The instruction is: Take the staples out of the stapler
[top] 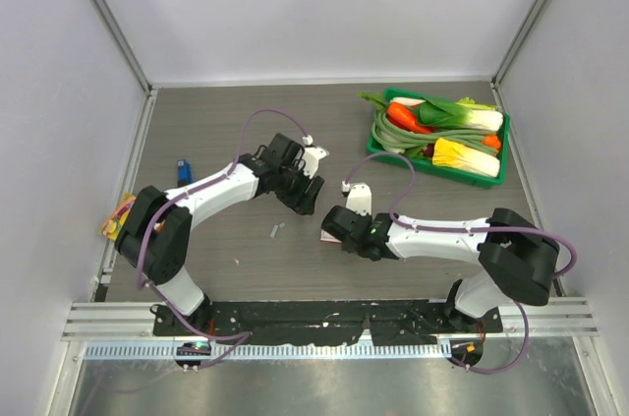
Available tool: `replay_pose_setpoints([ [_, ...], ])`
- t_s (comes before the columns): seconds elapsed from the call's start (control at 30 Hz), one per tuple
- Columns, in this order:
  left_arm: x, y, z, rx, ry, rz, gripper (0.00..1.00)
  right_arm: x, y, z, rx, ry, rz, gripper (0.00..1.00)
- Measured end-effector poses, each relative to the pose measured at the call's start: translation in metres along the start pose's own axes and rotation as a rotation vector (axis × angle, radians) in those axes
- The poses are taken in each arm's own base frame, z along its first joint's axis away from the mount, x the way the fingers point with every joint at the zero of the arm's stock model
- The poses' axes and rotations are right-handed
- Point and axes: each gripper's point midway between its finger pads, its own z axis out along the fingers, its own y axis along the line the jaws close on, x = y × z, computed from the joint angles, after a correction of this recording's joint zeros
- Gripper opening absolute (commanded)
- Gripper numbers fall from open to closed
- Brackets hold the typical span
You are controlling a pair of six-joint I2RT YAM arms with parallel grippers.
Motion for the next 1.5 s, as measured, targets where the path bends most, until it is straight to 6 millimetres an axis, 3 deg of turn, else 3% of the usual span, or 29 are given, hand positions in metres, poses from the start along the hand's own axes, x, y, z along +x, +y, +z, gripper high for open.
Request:
replay_pose_setpoints([
  [1.5, -0.0030, -0.0022, -0.0041, 0.007, -0.014, 0.008, 0.57, -0.0048, 0.0023, 0.0012, -0.012, -0.014, -0.006, 0.32],
])
